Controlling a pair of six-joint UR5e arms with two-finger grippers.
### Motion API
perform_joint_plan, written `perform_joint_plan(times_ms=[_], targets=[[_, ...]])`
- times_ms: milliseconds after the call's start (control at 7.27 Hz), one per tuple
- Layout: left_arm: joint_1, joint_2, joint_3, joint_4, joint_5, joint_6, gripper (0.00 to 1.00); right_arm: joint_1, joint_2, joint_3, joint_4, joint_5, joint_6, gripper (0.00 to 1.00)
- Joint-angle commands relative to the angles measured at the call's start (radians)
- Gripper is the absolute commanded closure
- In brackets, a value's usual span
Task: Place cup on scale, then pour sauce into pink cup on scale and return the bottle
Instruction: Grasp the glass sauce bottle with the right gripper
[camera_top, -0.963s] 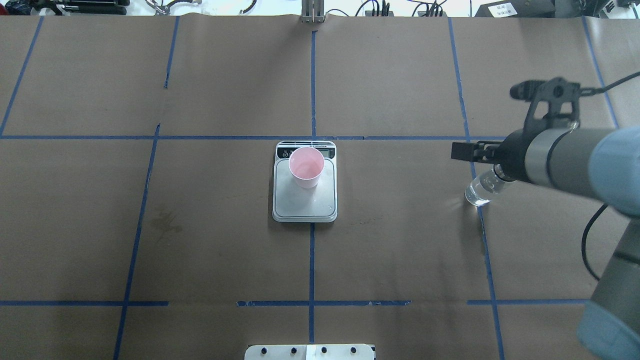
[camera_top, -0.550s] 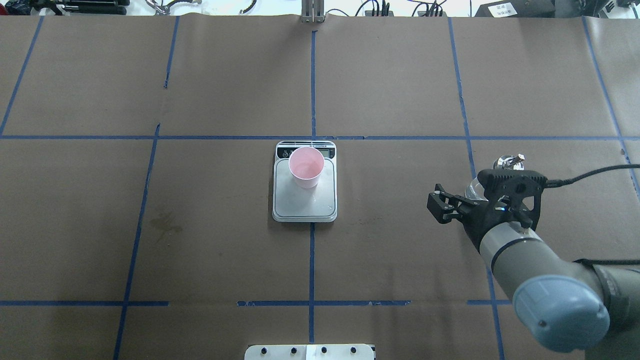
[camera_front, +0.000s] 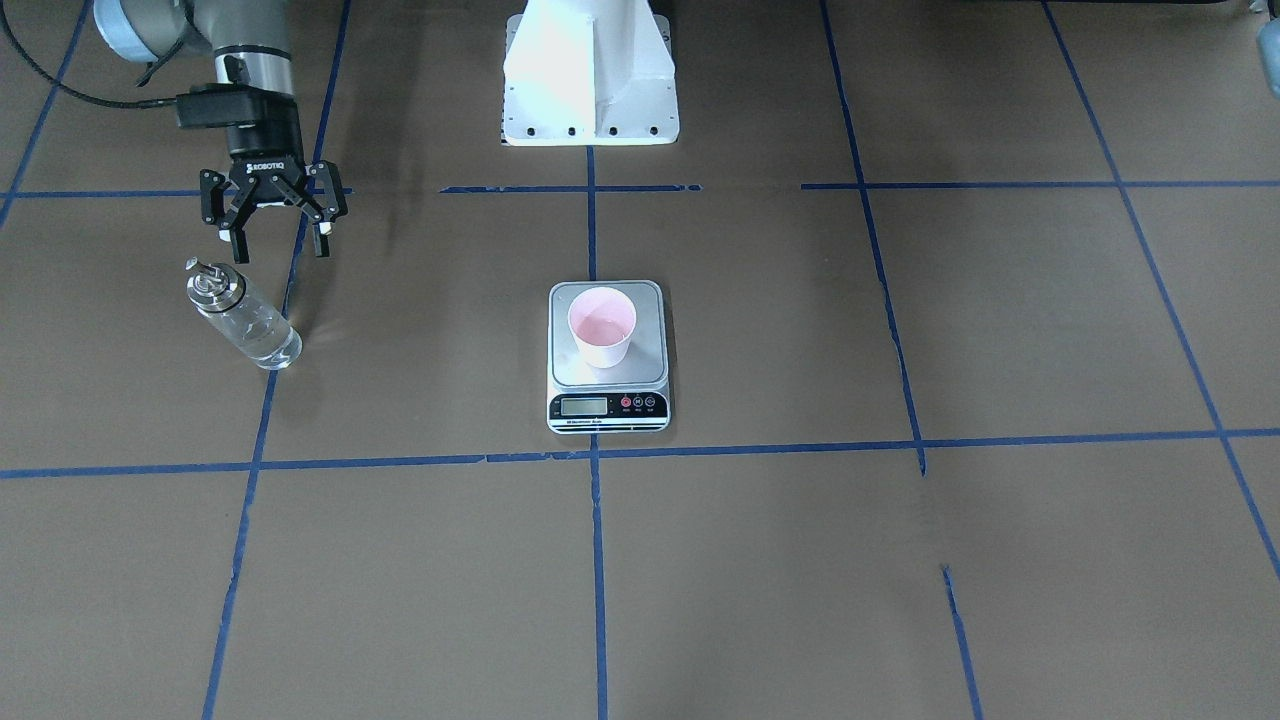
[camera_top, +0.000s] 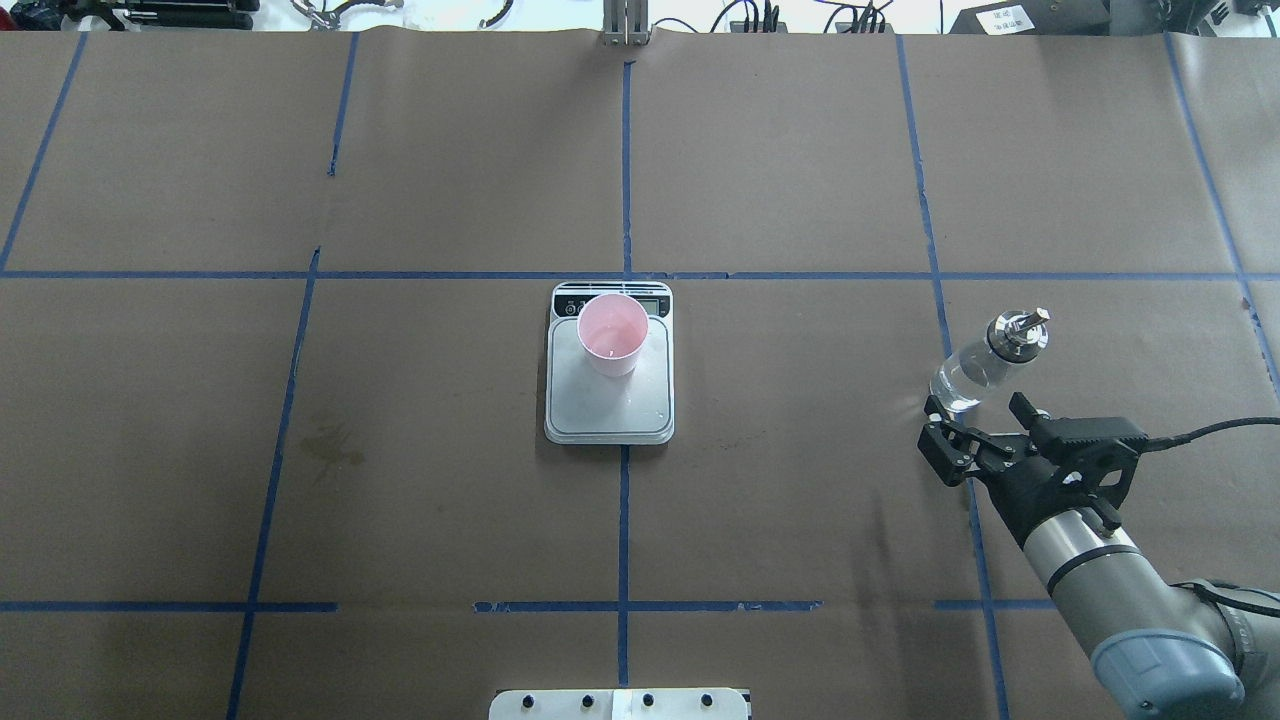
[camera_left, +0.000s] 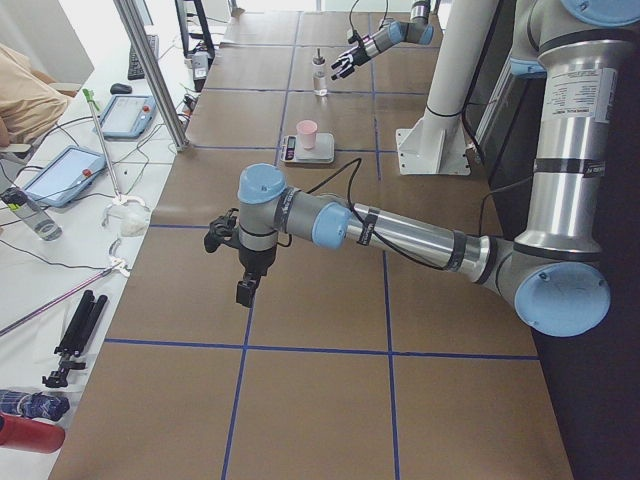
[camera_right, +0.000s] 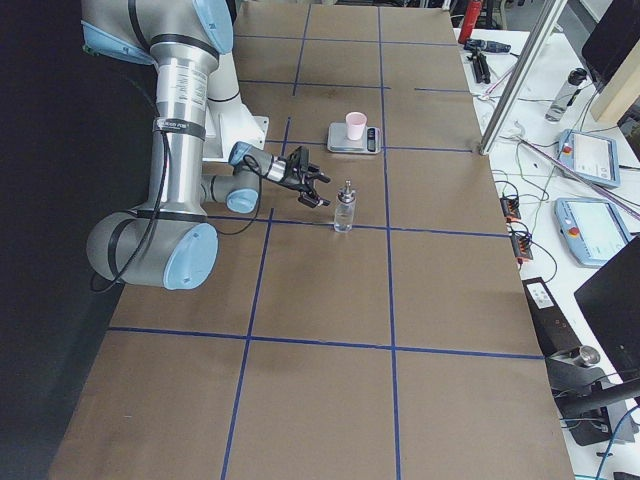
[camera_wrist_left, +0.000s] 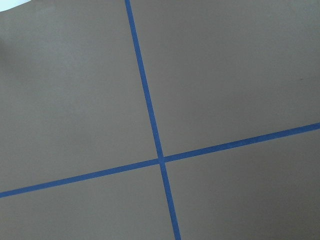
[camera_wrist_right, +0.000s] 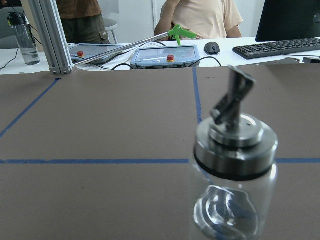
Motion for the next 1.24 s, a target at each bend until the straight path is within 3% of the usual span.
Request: perform_joint_plan(times_ms=[0,1100], targets=[[0.001,0.000,0.000,0.001,0.000,-0.001,0.00,-0.002,0.000,-0.108,0.145,-0.058,-0.079,0.00],[-0.001,0.011,-0.005,0.001,0.000,-0.003,0.00,0.051,0.024,-0.112,0.148,-0.100,-0.156,0.00]])
